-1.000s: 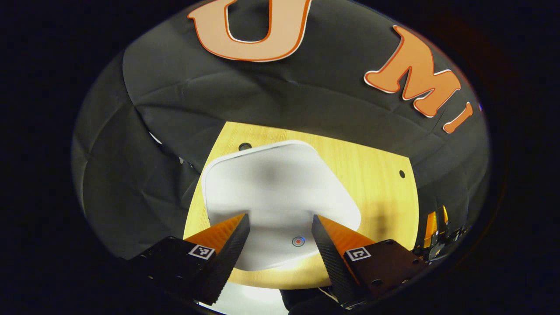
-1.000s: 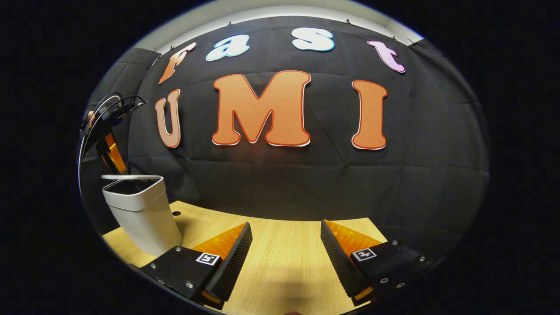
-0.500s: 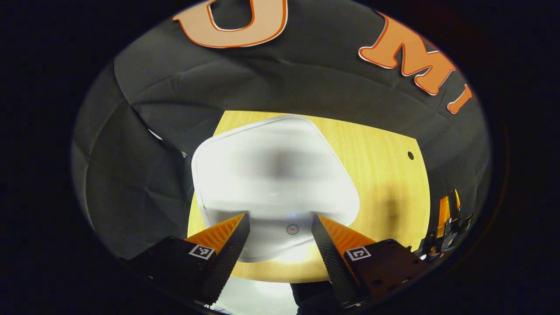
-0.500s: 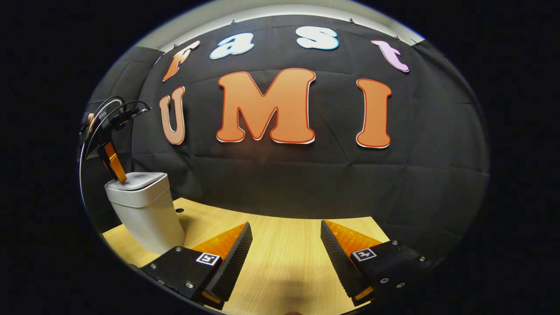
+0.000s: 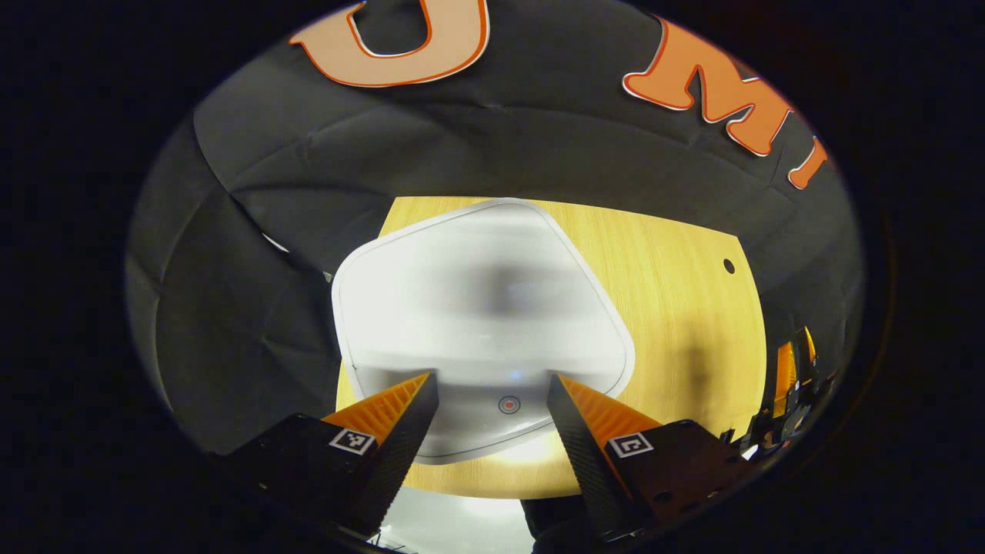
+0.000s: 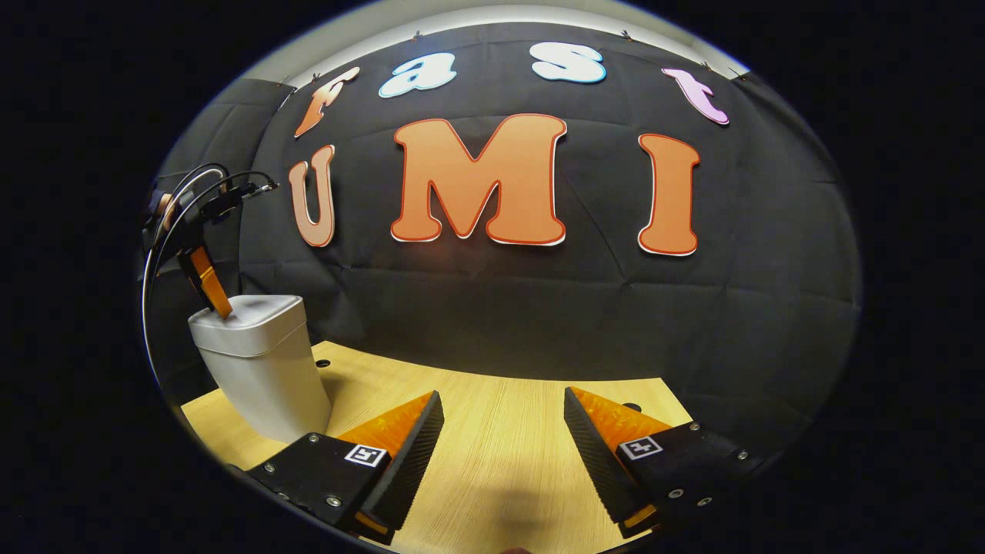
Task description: Press the lid of the desktop garbage bin to open it, pick up the crumpled paper on the desktop and throw it into the bin, then pick up the pop can on the desktop and drop it into the bin, and finally close the garbage bin lid.
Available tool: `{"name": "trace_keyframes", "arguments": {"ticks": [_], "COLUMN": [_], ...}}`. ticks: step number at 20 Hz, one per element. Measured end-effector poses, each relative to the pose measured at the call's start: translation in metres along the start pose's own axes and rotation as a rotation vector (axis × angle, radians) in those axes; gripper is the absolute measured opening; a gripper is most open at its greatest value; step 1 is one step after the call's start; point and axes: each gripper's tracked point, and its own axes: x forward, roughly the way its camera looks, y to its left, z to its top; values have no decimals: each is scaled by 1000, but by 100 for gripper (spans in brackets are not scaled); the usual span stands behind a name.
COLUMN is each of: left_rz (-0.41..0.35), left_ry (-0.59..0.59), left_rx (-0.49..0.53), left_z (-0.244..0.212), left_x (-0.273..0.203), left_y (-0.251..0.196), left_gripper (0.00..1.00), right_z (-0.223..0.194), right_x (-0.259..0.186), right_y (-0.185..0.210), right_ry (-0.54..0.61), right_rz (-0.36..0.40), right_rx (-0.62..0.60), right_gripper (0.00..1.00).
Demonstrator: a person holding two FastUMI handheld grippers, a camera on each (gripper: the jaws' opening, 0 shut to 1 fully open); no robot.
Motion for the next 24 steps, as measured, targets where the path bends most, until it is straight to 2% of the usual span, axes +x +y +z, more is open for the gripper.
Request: {"name": "trace_keyframes", "arguments": {"ticks": [12,18,24], "left_rz": [53,126,177], "left_ry": [-58,-174,-361], "left_rx": [-61,-71,-33], "left_z": [4,18,42], "left_x": [-3,-20,-64], "left_y": [6,19,7], "left_gripper": [94,94,93], "right_z": [11,13,17], "right_x": [-6,-9,-11], "right_y": [-14,-14,-13], "right_ry": [-28,-35,-44], "right_rz": [-23,-23,-22], "right_rx": [16,13,8], "right_gripper": [94,93,93]}}
